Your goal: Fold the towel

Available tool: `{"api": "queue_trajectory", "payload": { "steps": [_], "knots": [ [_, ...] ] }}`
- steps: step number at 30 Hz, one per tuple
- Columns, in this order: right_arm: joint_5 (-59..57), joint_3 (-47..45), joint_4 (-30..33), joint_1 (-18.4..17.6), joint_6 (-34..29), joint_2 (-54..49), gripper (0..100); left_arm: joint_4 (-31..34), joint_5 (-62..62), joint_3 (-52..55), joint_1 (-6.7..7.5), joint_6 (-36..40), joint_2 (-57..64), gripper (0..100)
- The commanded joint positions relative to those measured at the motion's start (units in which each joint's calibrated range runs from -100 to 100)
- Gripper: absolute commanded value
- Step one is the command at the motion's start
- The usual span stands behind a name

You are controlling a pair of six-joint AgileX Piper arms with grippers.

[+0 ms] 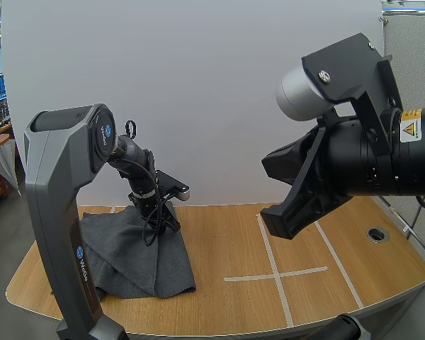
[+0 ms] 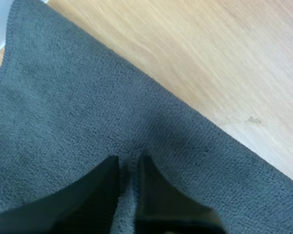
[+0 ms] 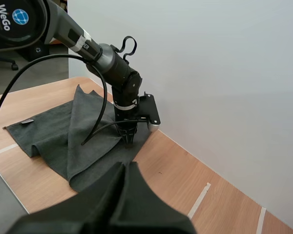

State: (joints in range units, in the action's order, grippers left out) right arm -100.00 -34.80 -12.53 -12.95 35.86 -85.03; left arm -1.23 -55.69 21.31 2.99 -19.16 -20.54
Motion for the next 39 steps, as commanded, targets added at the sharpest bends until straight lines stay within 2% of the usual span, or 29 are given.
{"api": "queue_trajectory", "payload": {
  "steps": [1, 3, 12, 18, 23, 31, 39],
  "knots": [
    [0.0, 0.1, 0.3, 0.1, -0.1, -0.5, 0, -0.1, -1.6, -0.5, -0.01, 0.6, -0.1, 6],
    [0.0, 0.1, 0.3, 0.1, -0.1, -0.5, 0, -0.1, -3.7, -0.5, -0.01, 0.7, 0.2, 0],
    [0.0, 0.1, 0.3, 0.1, -0.1, -0.5, 0, 0.7, -8.6, -0.5, -0.35, 1.5, 4.3, 0],
    [0.0, 0.1, 0.3, 0.1, -0.1, -0.5, 0, 1.2, -12.0, -0.4, -1.75, 1.5, 7.4, 0],
    [0.0, 0.1, 0.3, 0.1, -0.1, -0.5, 0, 1.2, -13.7, 1.3, -3.64, 1.5, 9.4, 0],
    [0.0, 0.1, -0.7, 0.1, -0.1, -0.5, 0, 1.2, -10.4, 10.1, -7.28, -2.0, 15.5, 0],
    [0.0, 0.1, -1.0, 0.1, -0.1, -0.5, 0, -2.4, -8.5, 17.6, -12.14, -7.4, 22.7, 0]
  ]
}}
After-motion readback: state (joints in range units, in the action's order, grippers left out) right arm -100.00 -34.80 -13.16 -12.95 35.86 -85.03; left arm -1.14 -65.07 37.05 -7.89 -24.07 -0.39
